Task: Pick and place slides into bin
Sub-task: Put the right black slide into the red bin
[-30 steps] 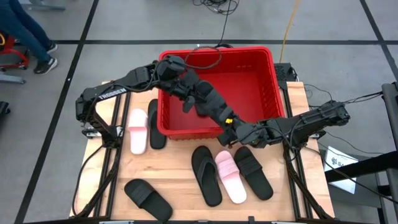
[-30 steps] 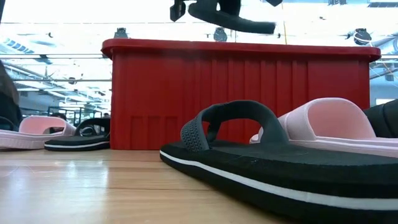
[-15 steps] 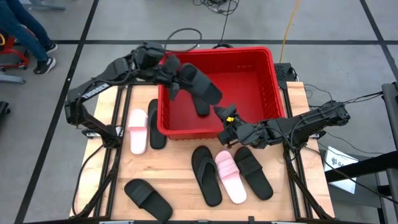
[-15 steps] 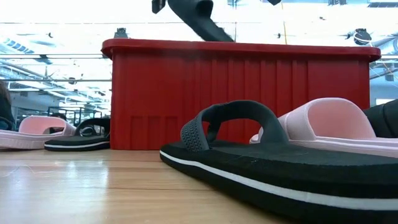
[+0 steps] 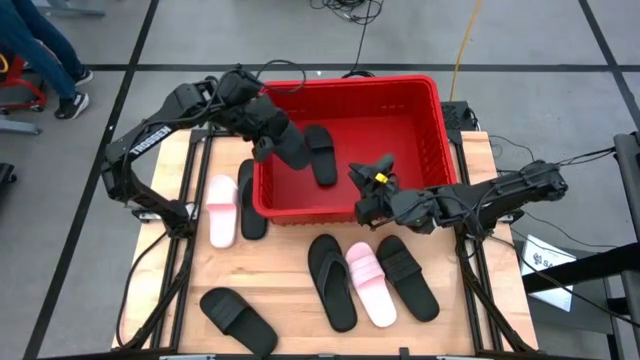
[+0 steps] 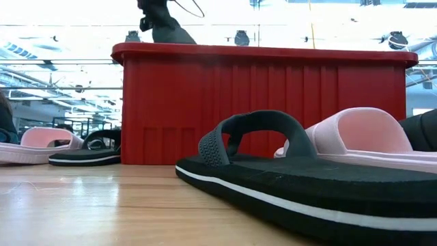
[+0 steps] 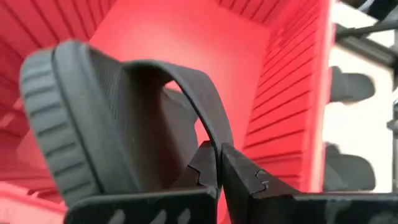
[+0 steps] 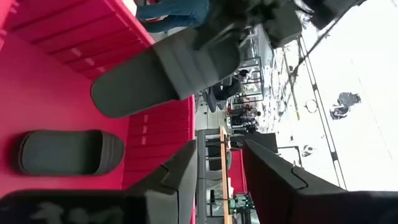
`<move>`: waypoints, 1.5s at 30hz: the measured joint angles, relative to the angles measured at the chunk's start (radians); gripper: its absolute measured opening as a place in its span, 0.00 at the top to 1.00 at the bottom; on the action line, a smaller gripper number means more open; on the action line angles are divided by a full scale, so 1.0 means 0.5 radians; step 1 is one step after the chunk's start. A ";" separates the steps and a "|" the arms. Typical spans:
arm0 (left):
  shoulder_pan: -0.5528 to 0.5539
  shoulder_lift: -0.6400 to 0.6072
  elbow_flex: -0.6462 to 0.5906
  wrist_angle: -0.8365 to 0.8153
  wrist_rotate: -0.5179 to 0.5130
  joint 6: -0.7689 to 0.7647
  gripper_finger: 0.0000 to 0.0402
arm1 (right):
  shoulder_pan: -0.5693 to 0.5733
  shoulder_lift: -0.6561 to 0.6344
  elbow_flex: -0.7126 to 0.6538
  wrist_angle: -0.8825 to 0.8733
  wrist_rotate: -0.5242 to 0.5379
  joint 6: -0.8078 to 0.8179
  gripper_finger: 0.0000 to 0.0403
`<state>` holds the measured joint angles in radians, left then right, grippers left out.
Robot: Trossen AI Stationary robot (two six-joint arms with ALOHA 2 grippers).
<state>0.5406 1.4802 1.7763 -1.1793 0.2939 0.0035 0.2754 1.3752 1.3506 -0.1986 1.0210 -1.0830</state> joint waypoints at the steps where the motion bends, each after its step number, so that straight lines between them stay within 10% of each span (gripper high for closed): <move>1: 0.006 0.010 0.000 -0.017 0.000 0.031 1.00 | -0.001 -0.007 0.000 -0.001 0.000 0.000 0.71; 25: 0.014 0.529 0.000 -0.139 0.028 0.409 1.00 | -0.099 -0.019 0.000 -0.002 -0.005 0.052 0.71; 45: 0.020 0.653 0.002 -0.062 -0.347 0.621 1.00 | -0.186 -0.019 0.000 -0.002 -0.009 0.047 0.71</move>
<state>0.5507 1.8065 1.7771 -1.2101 0.1201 0.3138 0.1825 1.3659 1.3506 -0.1993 1.0164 -1.0593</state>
